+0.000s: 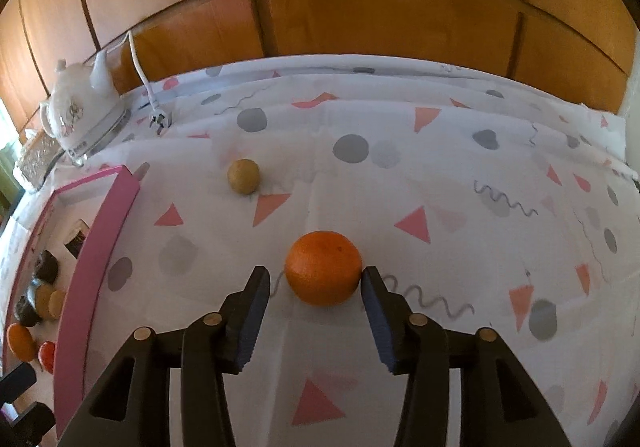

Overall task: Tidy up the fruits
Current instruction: 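Grasp the remaining orange with the right gripper, then grasp the second tan ball with the left gripper while the right holds the orange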

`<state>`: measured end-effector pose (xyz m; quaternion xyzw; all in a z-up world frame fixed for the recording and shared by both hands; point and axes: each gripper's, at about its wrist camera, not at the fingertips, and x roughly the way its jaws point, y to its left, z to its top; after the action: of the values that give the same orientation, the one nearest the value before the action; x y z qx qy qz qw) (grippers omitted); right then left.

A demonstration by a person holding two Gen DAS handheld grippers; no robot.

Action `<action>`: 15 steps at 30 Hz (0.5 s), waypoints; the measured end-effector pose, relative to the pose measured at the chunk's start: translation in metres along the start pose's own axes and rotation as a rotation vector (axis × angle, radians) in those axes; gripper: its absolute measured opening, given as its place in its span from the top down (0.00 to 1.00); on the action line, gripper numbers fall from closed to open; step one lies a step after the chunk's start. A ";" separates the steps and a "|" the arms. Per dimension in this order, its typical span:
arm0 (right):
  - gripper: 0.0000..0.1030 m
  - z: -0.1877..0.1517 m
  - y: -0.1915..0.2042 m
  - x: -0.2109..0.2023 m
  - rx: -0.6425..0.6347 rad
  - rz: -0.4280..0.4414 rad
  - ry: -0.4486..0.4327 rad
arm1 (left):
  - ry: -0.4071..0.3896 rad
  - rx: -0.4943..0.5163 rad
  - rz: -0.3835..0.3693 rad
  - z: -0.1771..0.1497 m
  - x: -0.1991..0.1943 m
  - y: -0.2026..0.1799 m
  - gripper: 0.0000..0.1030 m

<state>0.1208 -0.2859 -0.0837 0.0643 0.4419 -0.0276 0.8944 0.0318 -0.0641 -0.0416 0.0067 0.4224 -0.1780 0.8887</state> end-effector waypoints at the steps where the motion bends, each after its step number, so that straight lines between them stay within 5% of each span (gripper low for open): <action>1: 0.63 0.000 0.000 0.000 -0.008 -0.008 -0.006 | 0.001 0.004 -0.004 0.001 0.001 -0.001 0.58; 15: 0.64 -0.023 -0.033 -0.033 0.035 -0.107 -0.106 | 0.023 -0.016 -0.057 0.046 0.025 -0.020 0.58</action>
<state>0.0789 -0.3151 -0.0742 0.0549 0.3963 -0.0866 0.9124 0.0746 -0.0983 -0.0283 -0.0104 0.4341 -0.2000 0.8783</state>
